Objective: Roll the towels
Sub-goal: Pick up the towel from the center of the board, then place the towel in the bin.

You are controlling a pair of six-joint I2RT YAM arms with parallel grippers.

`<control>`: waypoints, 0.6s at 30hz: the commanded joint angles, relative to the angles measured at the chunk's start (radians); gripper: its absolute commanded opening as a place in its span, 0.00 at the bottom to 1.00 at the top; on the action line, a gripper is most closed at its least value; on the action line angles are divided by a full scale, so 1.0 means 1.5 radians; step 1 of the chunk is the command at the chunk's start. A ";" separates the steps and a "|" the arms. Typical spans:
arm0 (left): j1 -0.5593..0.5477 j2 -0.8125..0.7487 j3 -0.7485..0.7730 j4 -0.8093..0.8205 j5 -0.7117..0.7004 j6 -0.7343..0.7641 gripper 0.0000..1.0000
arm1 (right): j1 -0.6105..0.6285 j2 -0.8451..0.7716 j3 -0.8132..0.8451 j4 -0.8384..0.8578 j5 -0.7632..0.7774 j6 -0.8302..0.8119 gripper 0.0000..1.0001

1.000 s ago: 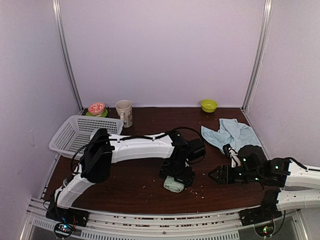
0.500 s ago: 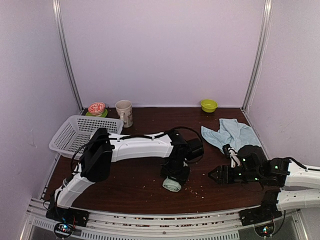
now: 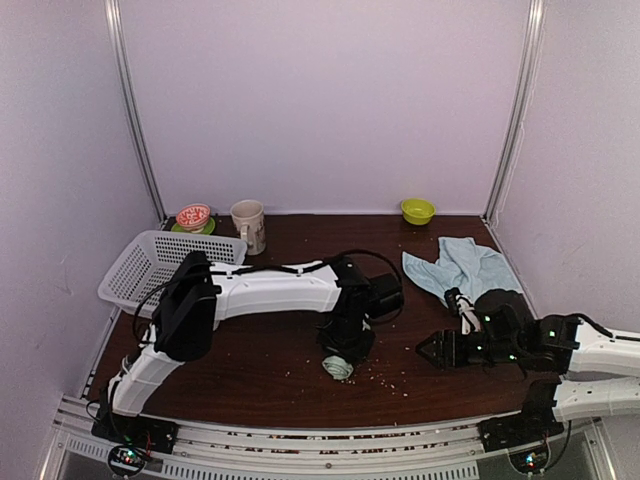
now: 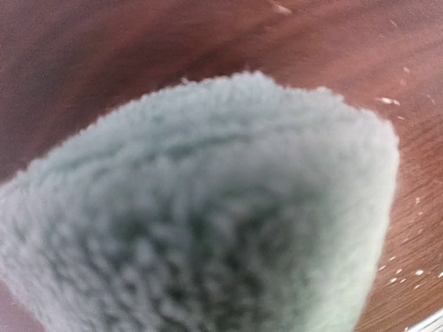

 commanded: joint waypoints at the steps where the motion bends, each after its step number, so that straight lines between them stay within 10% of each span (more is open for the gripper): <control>1: 0.045 -0.115 -0.020 -0.057 -0.091 0.014 0.00 | -0.003 0.001 0.034 -0.006 0.020 -0.014 0.70; 10: 0.211 -0.381 -0.102 -0.158 -0.233 0.059 0.00 | -0.008 0.022 0.063 -0.009 0.038 -0.037 0.70; 18: 0.419 -0.553 -0.320 -0.016 -0.151 -0.023 0.00 | -0.017 0.104 0.097 0.028 0.019 -0.056 0.71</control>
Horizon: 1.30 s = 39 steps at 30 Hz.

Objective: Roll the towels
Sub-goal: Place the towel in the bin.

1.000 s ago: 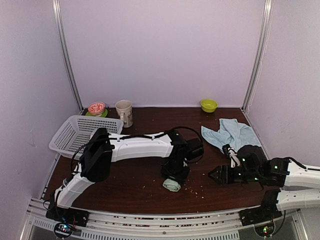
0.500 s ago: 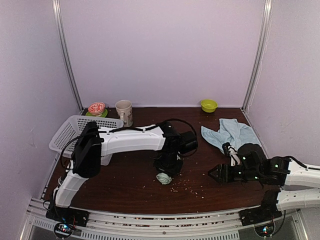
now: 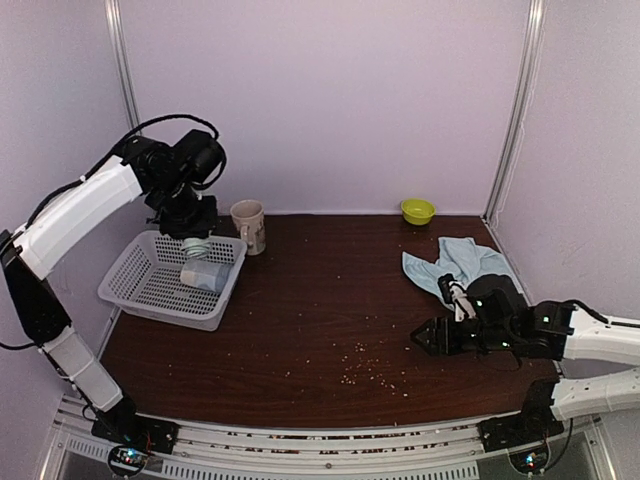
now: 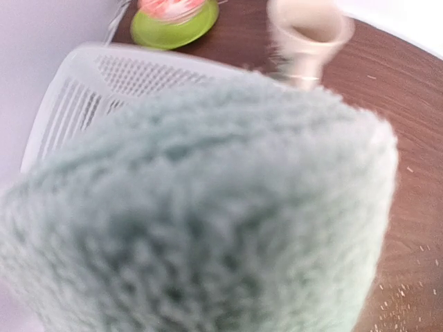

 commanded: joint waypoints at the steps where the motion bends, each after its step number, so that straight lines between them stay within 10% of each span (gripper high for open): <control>1: 0.064 -0.036 -0.134 0.110 0.062 -0.082 0.00 | -0.008 0.049 0.031 0.036 -0.009 -0.019 0.71; 18: 0.194 0.044 -0.243 0.177 0.085 -0.604 0.00 | -0.018 0.105 0.096 -0.002 -0.056 -0.055 0.70; 39: 0.174 0.132 -0.271 0.264 0.116 -0.696 0.00 | -0.034 0.108 0.122 -0.044 -0.050 -0.078 0.70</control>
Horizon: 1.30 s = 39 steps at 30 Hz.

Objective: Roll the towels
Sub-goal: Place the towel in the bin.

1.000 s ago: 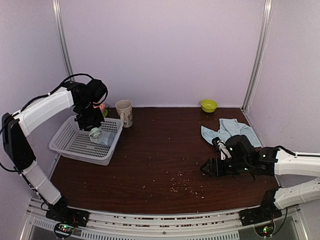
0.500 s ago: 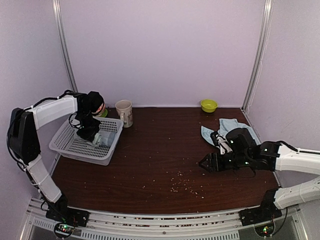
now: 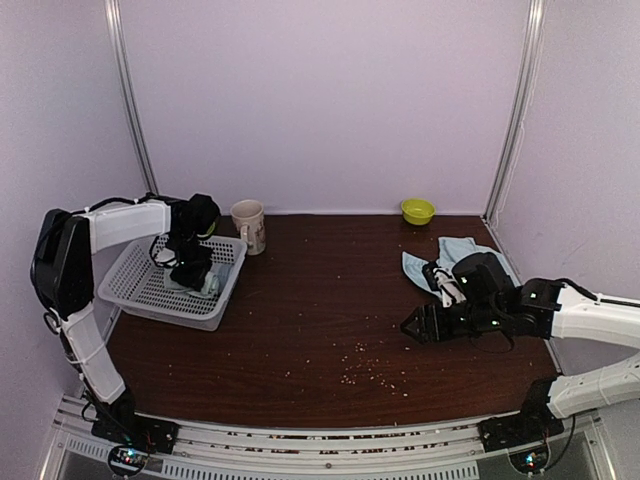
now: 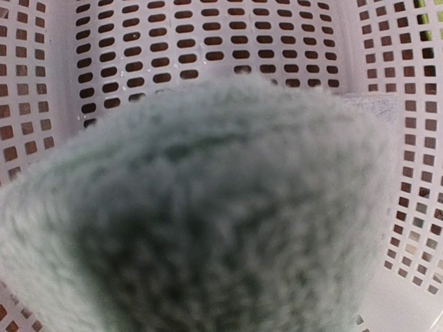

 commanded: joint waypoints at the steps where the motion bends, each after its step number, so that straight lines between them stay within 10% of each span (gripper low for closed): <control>1: -0.003 0.012 -0.005 0.023 0.013 -0.020 0.00 | -0.006 0.001 0.015 -0.008 0.004 -0.010 0.70; 13: -0.001 0.066 -0.018 0.059 0.036 -0.004 0.01 | -0.010 -0.007 0.009 -0.017 0.007 -0.013 0.70; 26: -0.001 0.025 -0.046 0.058 0.027 0.044 0.83 | -0.015 0.001 0.007 -0.008 -0.001 -0.013 0.71; 39: -0.003 -0.065 -0.017 -0.011 0.024 0.126 0.98 | -0.016 0.023 0.012 0.015 -0.021 -0.012 0.70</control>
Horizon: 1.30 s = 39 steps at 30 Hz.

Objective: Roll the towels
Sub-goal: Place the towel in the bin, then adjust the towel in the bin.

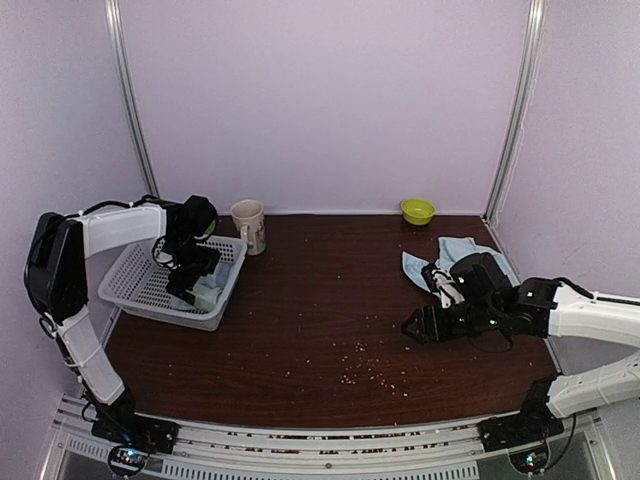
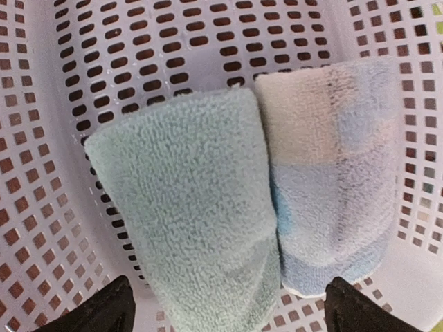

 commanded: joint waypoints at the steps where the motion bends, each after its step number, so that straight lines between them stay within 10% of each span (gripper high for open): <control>1: -0.004 -0.051 0.019 -0.046 -0.011 0.047 0.98 | -0.005 0.011 0.013 0.023 -0.013 0.000 0.70; 8: -0.003 -0.113 -0.047 -0.069 -0.053 0.029 0.81 | -0.005 0.027 0.020 0.026 -0.019 -0.003 0.71; 18: 0.005 -0.073 -0.059 -0.059 -0.026 0.035 0.00 | -0.005 0.037 0.028 0.022 -0.014 -0.005 0.70; 39: 0.017 0.052 -0.013 0.022 0.033 0.057 0.00 | -0.010 0.042 0.043 0.001 -0.002 -0.009 0.70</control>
